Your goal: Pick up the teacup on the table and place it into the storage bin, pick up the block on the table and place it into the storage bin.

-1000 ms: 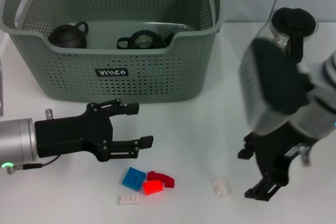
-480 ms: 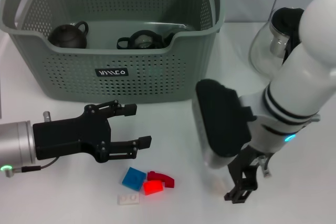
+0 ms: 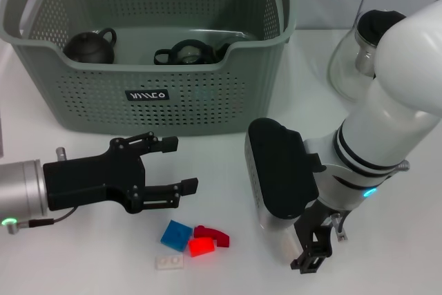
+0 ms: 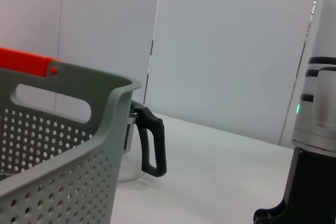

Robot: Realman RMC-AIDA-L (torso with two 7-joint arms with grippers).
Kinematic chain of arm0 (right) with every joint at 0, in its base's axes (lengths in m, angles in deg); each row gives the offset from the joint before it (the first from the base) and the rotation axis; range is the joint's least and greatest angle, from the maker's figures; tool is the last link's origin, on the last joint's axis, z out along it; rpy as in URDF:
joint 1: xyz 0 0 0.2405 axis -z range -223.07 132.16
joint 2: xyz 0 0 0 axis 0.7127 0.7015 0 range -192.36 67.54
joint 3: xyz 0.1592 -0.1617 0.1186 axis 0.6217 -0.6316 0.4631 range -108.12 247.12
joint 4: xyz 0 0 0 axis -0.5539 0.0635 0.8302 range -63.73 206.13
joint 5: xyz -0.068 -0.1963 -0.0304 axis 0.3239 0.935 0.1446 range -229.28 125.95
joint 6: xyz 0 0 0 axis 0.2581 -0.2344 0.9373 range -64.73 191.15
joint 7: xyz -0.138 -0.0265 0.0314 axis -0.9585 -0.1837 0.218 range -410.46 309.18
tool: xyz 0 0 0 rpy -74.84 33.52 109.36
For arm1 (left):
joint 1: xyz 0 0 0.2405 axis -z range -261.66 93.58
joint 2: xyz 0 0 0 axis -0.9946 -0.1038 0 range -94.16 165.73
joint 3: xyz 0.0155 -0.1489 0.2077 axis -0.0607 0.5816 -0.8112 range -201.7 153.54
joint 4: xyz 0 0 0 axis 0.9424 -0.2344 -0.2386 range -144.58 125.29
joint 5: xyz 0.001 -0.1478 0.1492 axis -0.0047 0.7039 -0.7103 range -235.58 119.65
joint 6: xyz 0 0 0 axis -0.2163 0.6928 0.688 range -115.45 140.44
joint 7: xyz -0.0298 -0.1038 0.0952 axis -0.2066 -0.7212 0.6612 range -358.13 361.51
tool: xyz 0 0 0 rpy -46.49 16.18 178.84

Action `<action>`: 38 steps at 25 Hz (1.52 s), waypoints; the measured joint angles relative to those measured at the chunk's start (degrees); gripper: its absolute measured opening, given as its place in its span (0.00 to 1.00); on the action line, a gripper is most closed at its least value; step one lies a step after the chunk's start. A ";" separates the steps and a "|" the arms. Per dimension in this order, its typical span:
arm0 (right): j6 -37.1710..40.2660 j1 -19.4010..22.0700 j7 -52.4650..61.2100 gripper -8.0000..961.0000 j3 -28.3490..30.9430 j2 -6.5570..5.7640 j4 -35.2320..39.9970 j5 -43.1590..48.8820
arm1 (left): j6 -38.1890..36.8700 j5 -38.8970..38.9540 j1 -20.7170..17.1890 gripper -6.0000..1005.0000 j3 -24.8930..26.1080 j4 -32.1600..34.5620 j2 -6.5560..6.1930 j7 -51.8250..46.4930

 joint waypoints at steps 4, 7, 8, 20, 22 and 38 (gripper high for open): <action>-1.24 -0.14 0.00 0.81 -0.11 -0.01 -1.18 0.01 | 0.30 0.00 0.13 0.84 -0.01 -0.59 -0.05 0.07; -2.01 -0.12 0.04 0.75 -0.12 -0.01 -1.46 0.00 | 0.47 0.00 0.20 0.84 -0.02 -0.62 -0.07 0.08; -2.34 -0.11 0.05 0.73 -0.12 -0.01 -1.65 -0.04 | 0.48 0.00 0.22 0.84 -0.02 -0.62 -0.08 0.08; -1.37 0.13 0.35 0.47 1.33 -0.53 -0.18 -1.35 | 0.67 0.00 0.27 0.84 -0.01 -0.62 -0.18 0.11; 1.48 0.71 0.67 0.47 3.91 -0.70 2.84 -1.06 | 0.66 0.00 0.27 0.84 -0.01 -0.55 -0.18 0.10; 18.74 -9.14 13.47 0.49 37.99 0.07 35.28 -3.92 | 2.15 -0.45 -0.58 0.84 1.14 -0.69 -0.19 0.94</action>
